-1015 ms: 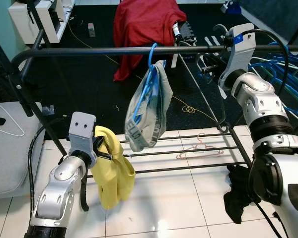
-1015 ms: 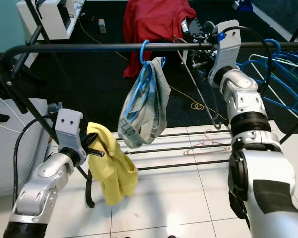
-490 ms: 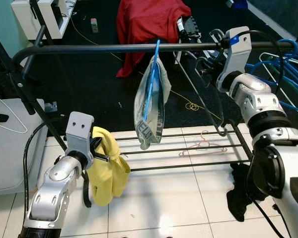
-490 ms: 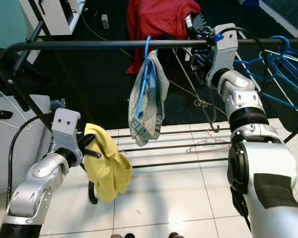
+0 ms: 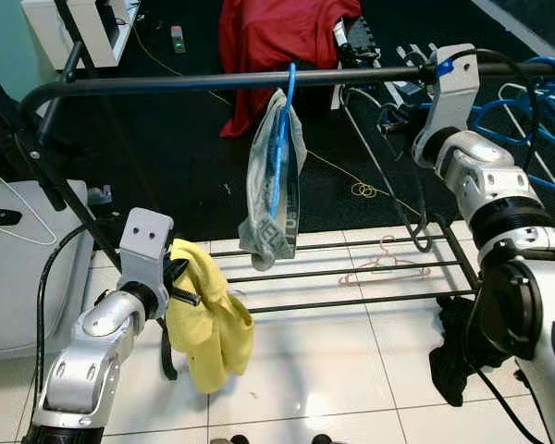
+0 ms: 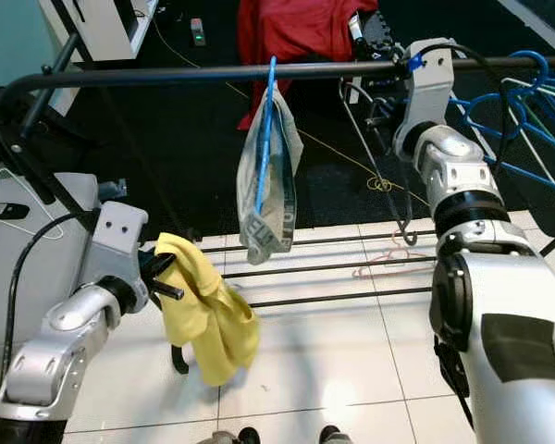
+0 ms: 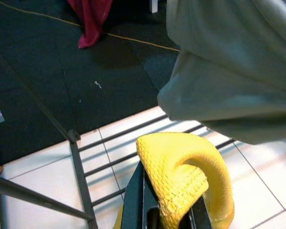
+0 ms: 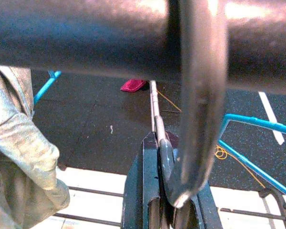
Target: Hang hanger
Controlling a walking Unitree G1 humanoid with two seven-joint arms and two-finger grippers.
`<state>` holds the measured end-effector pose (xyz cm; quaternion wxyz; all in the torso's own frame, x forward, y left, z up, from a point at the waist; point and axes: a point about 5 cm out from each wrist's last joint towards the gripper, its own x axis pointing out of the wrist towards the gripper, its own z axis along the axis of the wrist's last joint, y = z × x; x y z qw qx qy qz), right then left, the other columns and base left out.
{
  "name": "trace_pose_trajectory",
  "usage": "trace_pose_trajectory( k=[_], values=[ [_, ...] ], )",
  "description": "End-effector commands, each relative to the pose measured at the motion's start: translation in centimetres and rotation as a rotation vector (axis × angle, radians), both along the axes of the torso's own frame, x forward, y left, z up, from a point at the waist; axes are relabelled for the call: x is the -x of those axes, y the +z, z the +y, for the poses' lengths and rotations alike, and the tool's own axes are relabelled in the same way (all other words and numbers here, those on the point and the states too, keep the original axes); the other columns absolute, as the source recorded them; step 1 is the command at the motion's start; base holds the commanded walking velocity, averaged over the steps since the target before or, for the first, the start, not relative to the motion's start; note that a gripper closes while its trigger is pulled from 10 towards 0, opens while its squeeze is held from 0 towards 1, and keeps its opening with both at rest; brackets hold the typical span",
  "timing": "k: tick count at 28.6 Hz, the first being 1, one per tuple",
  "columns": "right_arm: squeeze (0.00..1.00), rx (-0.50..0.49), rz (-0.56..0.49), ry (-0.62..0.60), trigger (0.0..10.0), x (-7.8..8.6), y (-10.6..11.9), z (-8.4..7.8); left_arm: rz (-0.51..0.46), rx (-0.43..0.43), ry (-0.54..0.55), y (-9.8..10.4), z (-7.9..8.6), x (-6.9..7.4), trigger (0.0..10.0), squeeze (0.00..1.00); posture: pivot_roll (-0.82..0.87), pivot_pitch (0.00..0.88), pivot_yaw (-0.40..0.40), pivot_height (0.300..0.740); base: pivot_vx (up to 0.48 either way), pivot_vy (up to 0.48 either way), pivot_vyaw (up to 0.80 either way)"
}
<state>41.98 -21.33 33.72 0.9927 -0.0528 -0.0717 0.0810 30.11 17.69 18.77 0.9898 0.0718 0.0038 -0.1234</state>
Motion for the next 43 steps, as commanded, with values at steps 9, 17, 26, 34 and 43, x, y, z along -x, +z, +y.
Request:
trace_pose_trajectory(
  k=[9, 17, 26, 34, 43],
  values=[
    [0.0, -0.008, 0.068, 0.013, 10.0, 0.0, -0.4, -0.2, 0.011, -0.024, -0.008, 0.1, 0.5, 0.5, 10.0, 0.0, 0.1, 0.339, 0.055, 0.74, 0.0, 0.0, 0.0],
    [0.0, 0.019, 0.103, 0.006, 10.0, -0.1, -1.0, -0.2, 0.017, -0.024, -0.018, 0.1, 0.3, 0.5, 10.0, 0.0, 0.1, 0.335, 0.053, 0.74, 0.0, 0.0, 0.0],
    [0.0, 0.014, 0.079, -0.011, 10.0, 0.0, -0.4, -0.5, 0.017, -0.023, -0.021, 0.1, 0.2, 0.5, 10.0, 0.0, 0.09, 0.334, 0.052, 0.74, 0.0, 0.0, 0.0],
    [1.0, 0.015, 0.036, -0.035, 10.0, 0.1, 0.5, -0.8, 0.013, -0.022, -0.02, 0.2, 0.2, 0.3, 10.0, 0.0, 0.09, 0.332, 0.053, 0.74, 0.0, 0.0, 0.0],
    [0.0, -0.003, -0.094, -0.024, 10.0, 0.5, 3.2, -0.7, 0.001, -0.025, -0.014, 0.5, 0.3, 0.1, 10.0, 0.0, 0.09, 0.331, 0.052, 0.74, 0.0, 0.0, 0.0]
  ],
)
